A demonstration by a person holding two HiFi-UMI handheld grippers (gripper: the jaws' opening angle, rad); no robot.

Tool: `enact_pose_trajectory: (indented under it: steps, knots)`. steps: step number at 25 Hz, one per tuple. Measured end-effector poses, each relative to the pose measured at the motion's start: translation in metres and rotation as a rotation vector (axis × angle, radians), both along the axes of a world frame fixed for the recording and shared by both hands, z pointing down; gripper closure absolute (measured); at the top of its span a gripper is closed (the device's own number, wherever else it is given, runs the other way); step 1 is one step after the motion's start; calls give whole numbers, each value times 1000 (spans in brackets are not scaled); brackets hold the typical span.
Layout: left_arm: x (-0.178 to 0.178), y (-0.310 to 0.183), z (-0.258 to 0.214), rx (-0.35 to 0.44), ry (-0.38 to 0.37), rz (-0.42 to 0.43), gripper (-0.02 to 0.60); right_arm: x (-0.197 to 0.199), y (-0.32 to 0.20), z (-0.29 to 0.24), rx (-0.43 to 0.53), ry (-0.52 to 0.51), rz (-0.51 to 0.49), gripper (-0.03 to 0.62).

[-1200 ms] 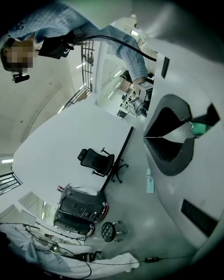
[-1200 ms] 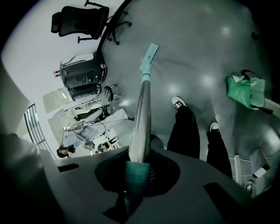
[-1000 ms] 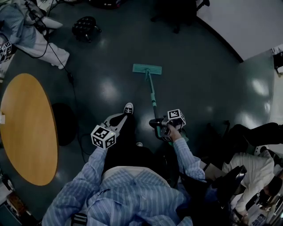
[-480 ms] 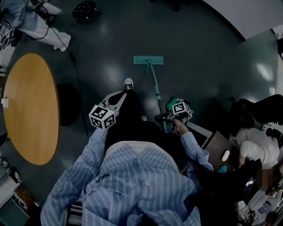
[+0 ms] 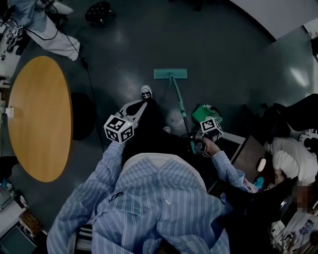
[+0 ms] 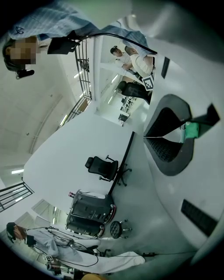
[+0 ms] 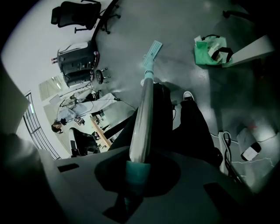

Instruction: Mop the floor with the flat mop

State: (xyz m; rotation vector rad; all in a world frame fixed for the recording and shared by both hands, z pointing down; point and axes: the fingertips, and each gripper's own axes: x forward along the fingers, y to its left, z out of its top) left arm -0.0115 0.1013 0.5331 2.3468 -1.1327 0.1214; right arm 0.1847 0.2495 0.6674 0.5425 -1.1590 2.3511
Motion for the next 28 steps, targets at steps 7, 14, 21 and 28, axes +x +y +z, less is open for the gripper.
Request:
enact_pose_trajectory:
  steps: [7,14,21,28]
  knots:
    - [-11,10,-6,13,-1,1,574,-1,17,-17,4,-2,-7,554]
    - [-2,6,-9,32,16,4,574,-4,20,-22,-8,-2,3,554]
    - [7,27,-7,16,18,-6,574,1,29,-19,-4,-11,13,554]
    - [4,34,-4,12,3,-14,574,1,29,-23,2,-29,27,554]
